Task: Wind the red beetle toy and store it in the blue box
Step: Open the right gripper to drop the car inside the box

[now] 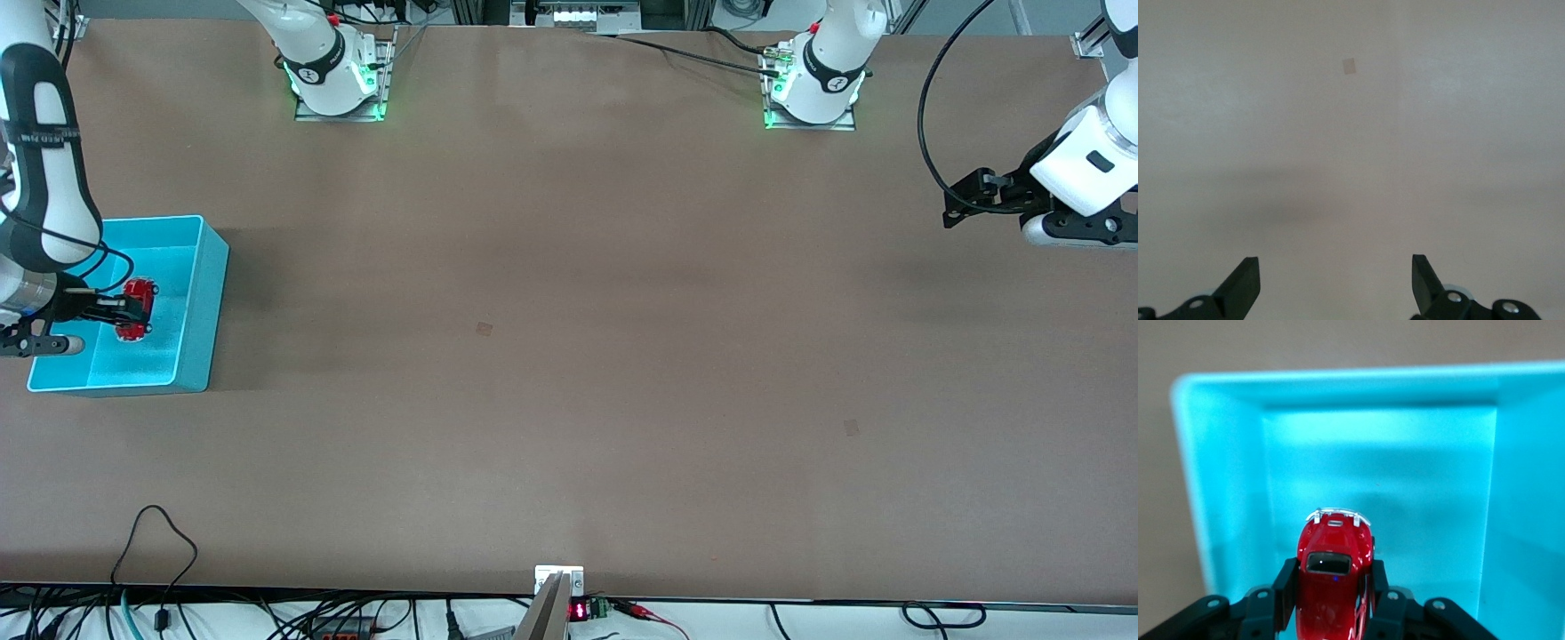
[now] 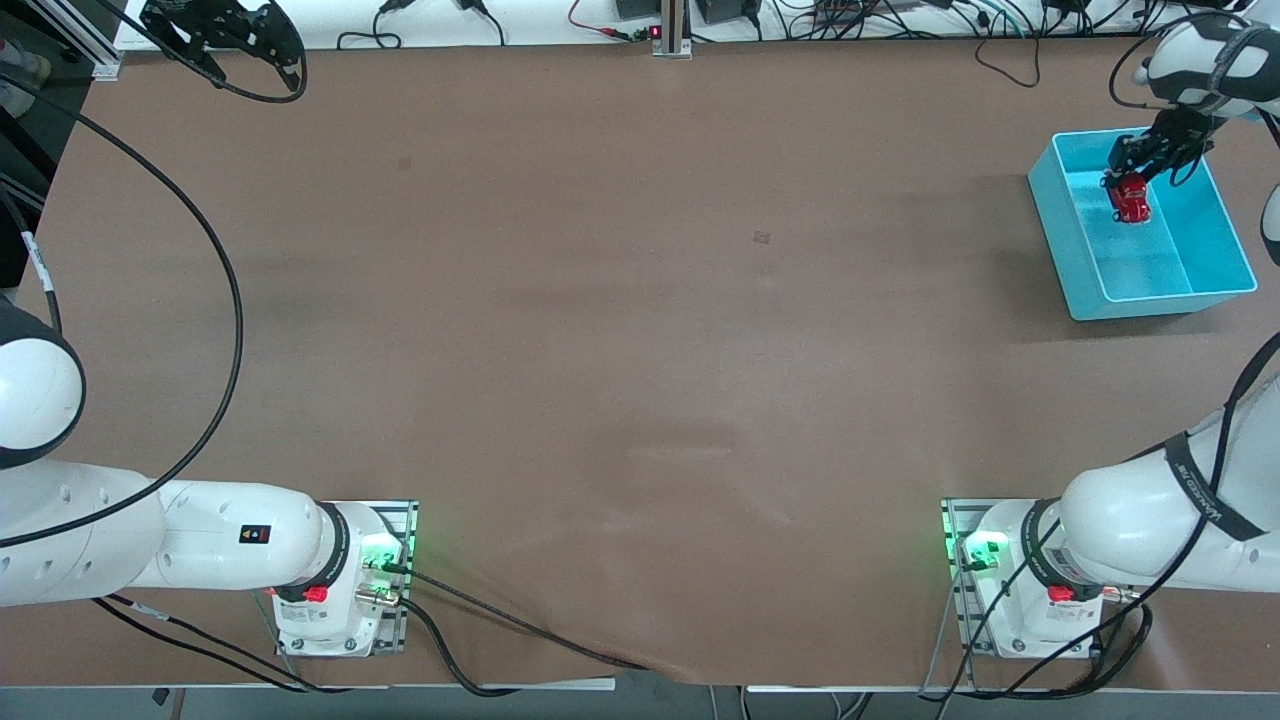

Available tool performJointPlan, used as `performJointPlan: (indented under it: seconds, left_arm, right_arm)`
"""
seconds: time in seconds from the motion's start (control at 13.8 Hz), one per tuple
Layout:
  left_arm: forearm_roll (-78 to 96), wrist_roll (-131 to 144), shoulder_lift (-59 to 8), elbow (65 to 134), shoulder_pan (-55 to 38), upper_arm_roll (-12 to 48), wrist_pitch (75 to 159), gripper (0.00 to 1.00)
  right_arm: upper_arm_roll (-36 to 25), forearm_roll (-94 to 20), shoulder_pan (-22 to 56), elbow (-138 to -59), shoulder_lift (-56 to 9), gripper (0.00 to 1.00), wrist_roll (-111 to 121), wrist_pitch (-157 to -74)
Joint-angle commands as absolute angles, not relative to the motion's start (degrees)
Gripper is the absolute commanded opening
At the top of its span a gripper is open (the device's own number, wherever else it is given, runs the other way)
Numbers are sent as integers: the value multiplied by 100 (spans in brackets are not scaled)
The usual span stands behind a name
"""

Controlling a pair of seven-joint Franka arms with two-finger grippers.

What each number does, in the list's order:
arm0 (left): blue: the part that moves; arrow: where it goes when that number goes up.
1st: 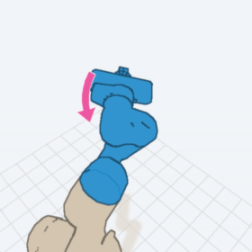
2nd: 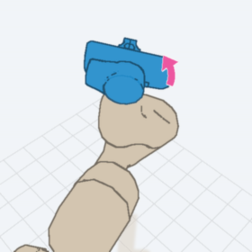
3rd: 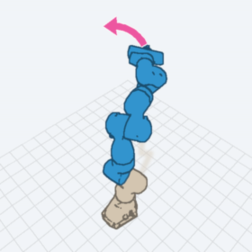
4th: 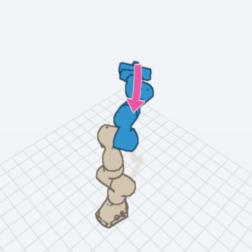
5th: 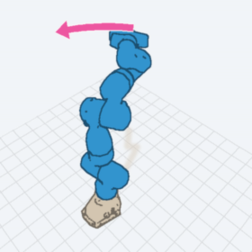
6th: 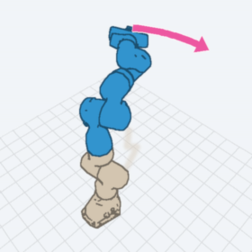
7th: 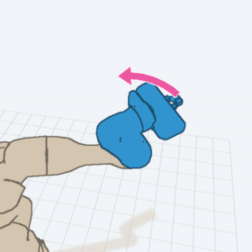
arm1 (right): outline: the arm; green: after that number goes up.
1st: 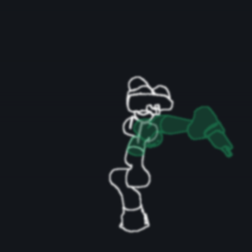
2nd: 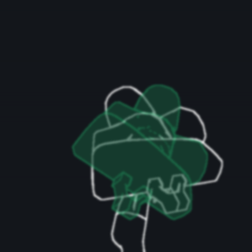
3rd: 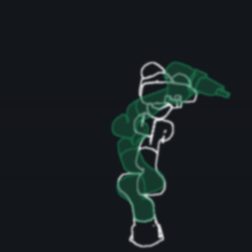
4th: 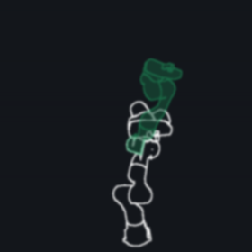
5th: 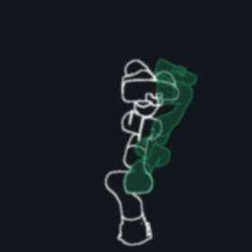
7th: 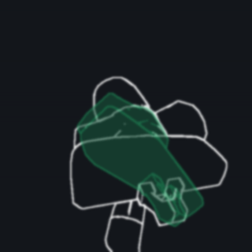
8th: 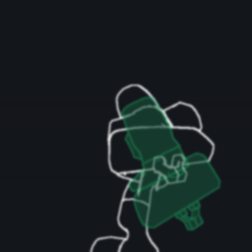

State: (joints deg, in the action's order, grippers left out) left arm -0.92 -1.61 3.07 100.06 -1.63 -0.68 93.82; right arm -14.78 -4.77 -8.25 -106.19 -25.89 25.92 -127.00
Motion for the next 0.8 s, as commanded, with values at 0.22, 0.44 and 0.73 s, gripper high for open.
performJointPlan:
  seconds: [0.22,0.44,0.73]
  left_arm:
    - [-44,-316,211,9800,-176,-97,9255,100]
    - [-44,-325,211,9800,-158,-97,9246,100]
    - [-44,-316,211,9800,-184,-97,9246,100]
  right_arm:
    - [-1389,-448,-1178,-11038,-2935,18,2953,-13702]
    - [-1380,-483,-1187,-11302,-3005,20,2953,-13842]
    - [-1380,-553,-1204,-11285,-2796,100,2936,-13817]
